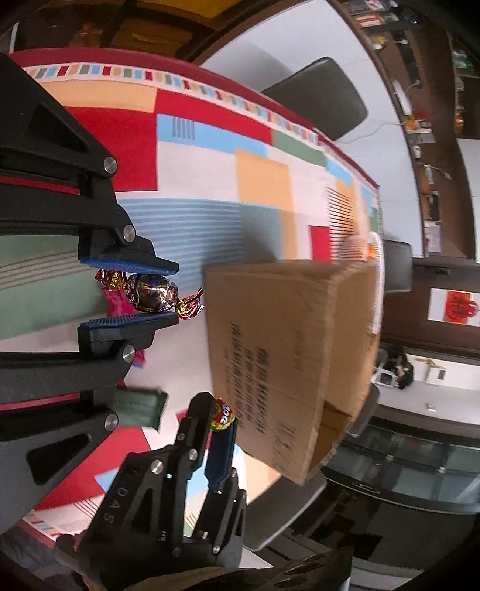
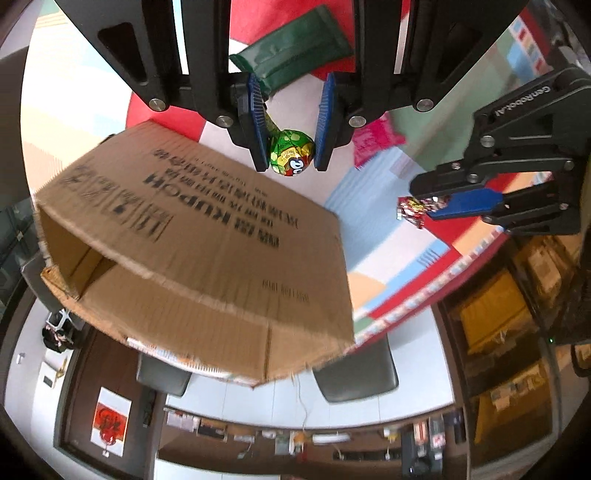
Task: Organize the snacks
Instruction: 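Carry the candy and lollipop into the box and open both tools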
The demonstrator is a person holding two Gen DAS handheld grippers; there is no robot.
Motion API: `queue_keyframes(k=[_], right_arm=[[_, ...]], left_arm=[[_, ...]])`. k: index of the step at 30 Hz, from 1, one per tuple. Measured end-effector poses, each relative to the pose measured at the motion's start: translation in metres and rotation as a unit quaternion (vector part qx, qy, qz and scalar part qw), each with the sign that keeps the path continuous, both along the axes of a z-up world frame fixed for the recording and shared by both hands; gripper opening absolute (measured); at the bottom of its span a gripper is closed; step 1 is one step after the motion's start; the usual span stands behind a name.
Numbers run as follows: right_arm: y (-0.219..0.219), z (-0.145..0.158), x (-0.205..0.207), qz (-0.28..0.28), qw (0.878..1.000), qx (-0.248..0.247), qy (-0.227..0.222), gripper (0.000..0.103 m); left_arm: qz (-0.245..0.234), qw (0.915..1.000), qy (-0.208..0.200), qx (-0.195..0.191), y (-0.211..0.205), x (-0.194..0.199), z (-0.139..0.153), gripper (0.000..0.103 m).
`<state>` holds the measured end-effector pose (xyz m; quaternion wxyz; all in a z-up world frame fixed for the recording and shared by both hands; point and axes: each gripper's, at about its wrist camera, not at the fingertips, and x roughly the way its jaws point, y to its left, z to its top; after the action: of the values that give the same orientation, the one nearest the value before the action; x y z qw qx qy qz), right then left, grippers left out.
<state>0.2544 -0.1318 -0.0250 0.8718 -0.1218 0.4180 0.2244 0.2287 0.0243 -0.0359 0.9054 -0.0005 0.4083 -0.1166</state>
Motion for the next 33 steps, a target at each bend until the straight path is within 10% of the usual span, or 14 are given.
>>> queue_keyframes(k=[20, 33], right_arm=[[-0.049, 0.101, -0.057, -0.064, 0.986, 0.107, -0.113, 0.026], [-0.054, 0.131, 0.003, -0.091, 0.981, 0.111, -0.129, 0.026]], left_arm=[[-0.012, 0.9950, -0.099, 0.009, -0.035, -0.021, 0.097, 0.021], [-0.027, 0.9932, -0.114, 0.000, -0.037, 0.047, 0.124, 0.021]])
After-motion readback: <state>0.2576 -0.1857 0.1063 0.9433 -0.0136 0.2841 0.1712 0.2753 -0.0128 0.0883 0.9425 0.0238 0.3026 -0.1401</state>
